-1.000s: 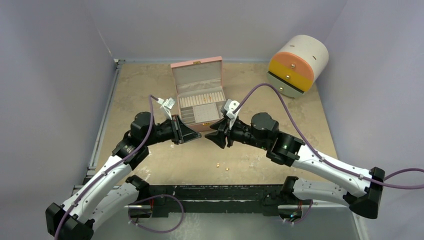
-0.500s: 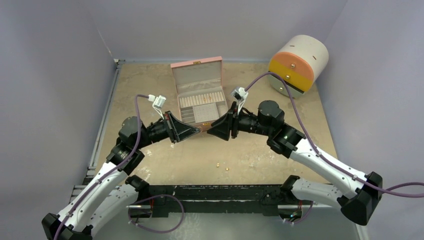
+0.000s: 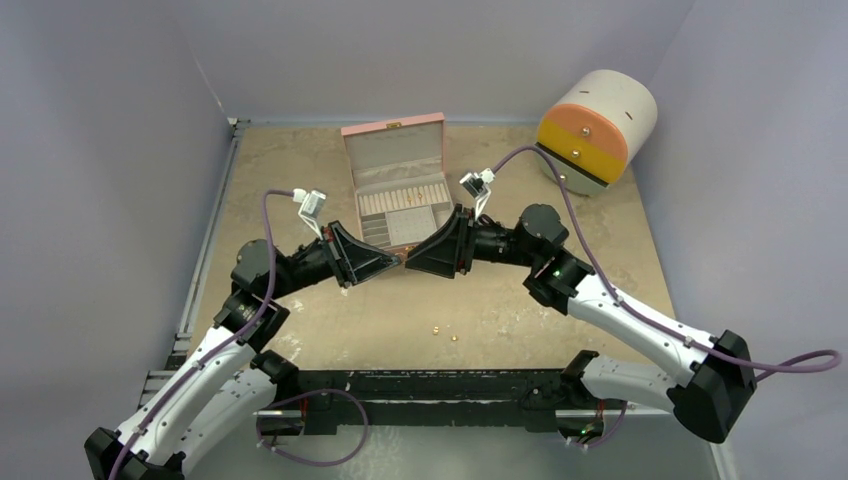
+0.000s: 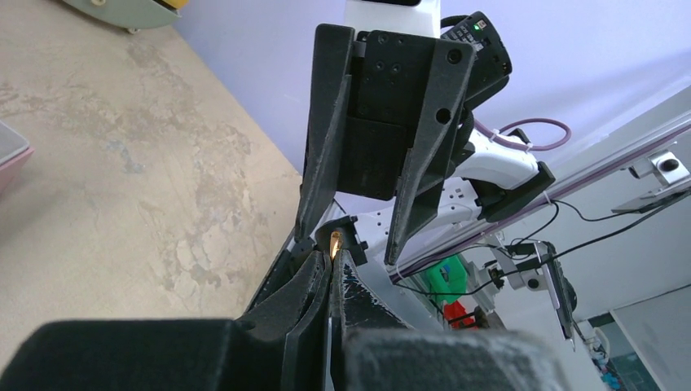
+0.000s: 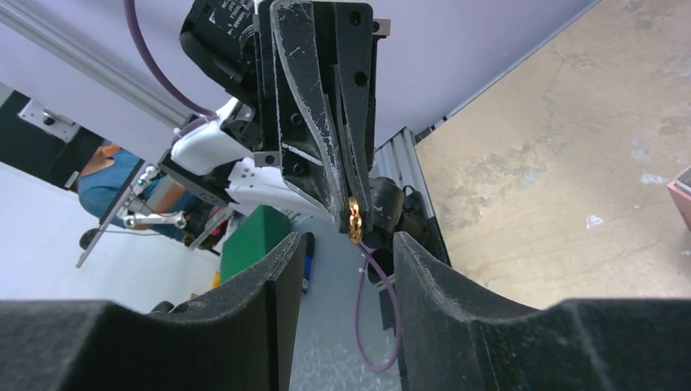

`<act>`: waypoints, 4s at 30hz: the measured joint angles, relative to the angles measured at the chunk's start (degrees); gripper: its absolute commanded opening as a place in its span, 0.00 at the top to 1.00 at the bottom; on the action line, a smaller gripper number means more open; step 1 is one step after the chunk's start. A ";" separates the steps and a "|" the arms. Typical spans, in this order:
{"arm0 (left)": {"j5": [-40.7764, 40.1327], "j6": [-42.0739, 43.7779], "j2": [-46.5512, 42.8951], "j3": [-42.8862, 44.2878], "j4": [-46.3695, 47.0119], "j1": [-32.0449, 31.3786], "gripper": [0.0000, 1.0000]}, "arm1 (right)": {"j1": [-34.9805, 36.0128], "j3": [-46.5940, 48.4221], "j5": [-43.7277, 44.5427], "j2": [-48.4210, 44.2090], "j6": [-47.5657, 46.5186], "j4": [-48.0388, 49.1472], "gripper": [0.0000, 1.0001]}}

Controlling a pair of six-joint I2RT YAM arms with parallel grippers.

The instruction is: Organize the mixed jewelry

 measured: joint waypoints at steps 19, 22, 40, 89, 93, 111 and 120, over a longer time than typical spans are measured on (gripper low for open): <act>1.25 -1.51 0.07 0.00 3.80 0.00 1.00 | 0.00 -0.02 -1.88 1.97 3.82 7.08 0.71; 1.25 -1.66 0.11 0.00 3.93 0.00 1.00 | 0.00 -0.02 -2.29 2.12 3.93 7.21 0.73; 1.31 -1.88 -0.09 -0.81 4.02 0.00 1.00 | 0.00 -0.02 -2.36 2.95 4.02 8.20 1.00; -46.97 24.26 -10.75 14.82 -47.60 0.00 0.43 | -0.04 27.30 36.98 25.05 -31.74 -38.12 1.00; -49.13 24.26 -12.00 13.53 -47.63 0.00 0.43 | -0.04 32.02 39.56 31.45 -33.33 -38.91 1.00; -56.11 24.04 -15.28 10.97 -47.65 -0.02 0.39 | -0.09 47.65 46.56 52.83 -33.99 -39.15 1.00; -57.51 23.78 -15.63 10.97 -47.65 -0.02 0.39 | -0.52 52.17 47.39 58.05 -33.97 -39.12 1.00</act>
